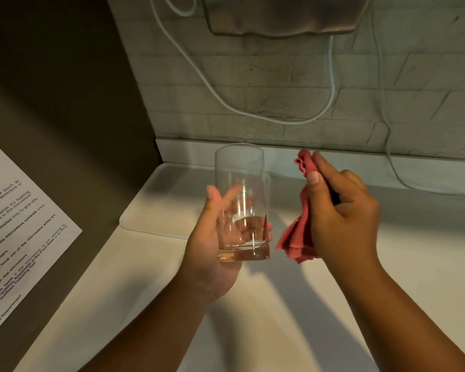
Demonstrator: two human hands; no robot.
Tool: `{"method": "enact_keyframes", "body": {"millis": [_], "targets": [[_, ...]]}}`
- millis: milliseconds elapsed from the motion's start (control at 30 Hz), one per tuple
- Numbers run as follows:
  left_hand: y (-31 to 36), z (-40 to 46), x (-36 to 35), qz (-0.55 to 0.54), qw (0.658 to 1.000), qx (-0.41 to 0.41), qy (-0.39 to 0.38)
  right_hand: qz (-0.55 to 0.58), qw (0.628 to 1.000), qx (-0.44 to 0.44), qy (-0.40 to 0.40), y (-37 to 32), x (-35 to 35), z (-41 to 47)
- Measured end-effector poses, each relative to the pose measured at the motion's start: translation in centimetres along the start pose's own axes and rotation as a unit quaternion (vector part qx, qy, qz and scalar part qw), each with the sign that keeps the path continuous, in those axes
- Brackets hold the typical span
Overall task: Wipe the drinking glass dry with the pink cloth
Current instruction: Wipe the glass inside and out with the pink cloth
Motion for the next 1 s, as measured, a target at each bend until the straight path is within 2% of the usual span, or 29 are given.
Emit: {"method": "enact_keyframes", "body": {"millis": [200,400,633,800,867,1000], "targets": [[0.0,-0.1,-1.5,-0.136,0.987,0.035,-0.074,0.008,1.000,-0.012,0.005,0.2,0.9,0.0],[-0.9,-0.1,-1.4,-0.222,0.969,0.067,-0.082,0.017,1.000,-0.013,-0.014,0.2,0.7,-1.1],[-1.4,0.2,-0.3,-0.150,0.982,0.083,-0.080,0.035,0.998,-0.041,-0.019,0.0,0.9,-1.6],[-1.1,0.4,0.1,-0.083,0.995,0.032,-0.049,0.027,0.999,-0.016,-0.039,-1.5,0.5,-2.0],[-0.8,0.5,0.2,-0.044,0.998,0.015,-0.033,0.009,0.998,0.026,-0.060,-3.0,0.1,-2.3],[-1.2,0.4,0.6,-0.016,0.999,0.034,-0.001,-0.107,0.968,0.194,-0.118,-7.2,-2.2,-5.2]]}}
Point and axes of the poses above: each hand's wrist, its own z-axis towards the middle knuckle, its own x-axis out of the back of the hand, y = z × x, the point moved 7 cm from there along z, towards the middle knuckle, and after that the axes turned 7 degrees about z, right-handed, at the moved point
